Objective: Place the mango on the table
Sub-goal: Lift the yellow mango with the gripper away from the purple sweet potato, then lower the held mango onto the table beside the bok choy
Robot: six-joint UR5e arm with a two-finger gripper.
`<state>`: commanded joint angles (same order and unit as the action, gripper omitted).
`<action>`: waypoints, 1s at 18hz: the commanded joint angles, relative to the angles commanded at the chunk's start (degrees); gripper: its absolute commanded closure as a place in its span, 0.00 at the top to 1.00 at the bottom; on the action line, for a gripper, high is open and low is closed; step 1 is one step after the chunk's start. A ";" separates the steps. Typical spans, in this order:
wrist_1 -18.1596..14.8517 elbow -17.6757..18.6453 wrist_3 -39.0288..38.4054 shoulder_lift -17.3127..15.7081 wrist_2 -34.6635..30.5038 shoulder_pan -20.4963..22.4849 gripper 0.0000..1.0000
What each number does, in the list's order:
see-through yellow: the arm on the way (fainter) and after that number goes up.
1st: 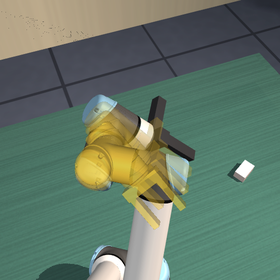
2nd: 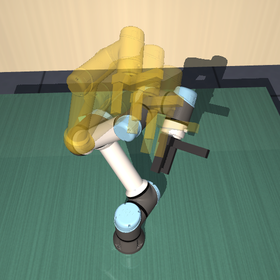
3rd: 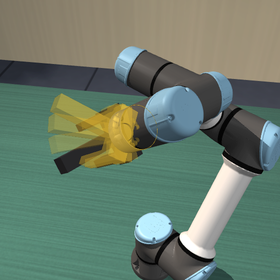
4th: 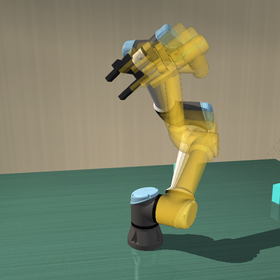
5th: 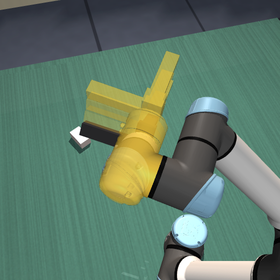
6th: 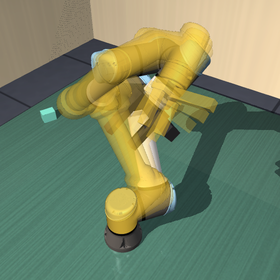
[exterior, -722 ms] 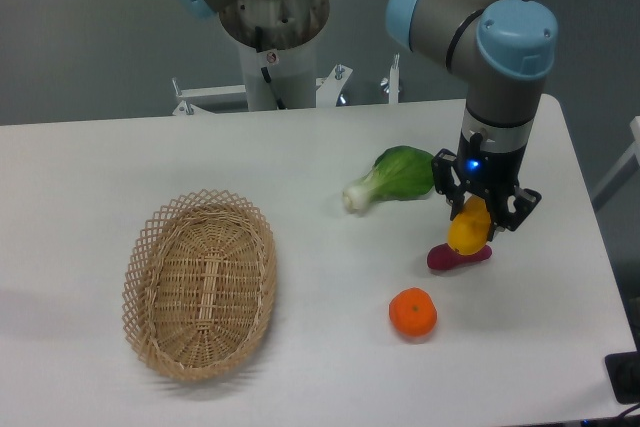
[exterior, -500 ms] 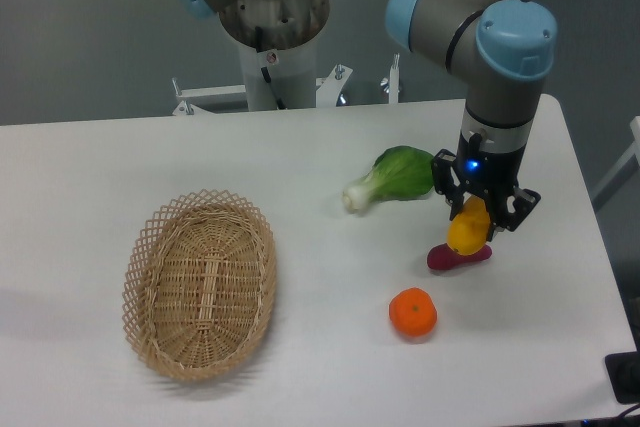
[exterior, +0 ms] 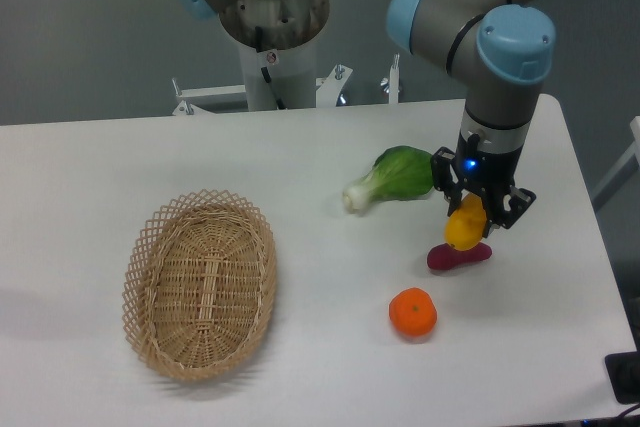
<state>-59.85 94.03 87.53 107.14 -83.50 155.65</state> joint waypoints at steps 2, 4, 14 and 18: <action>0.18 0.88 2.37 -0.18 0.00 0.44 0.53; 0.18 1.41 6.67 -0.35 0.09 1.49 0.53; 3.49 6.50 24.53 1.40 0.09 6.68 0.53; 9.84 10.37 24.79 2.55 0.18 7.12 0.53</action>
<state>-50.02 104.41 112.33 109.69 -83.32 162.77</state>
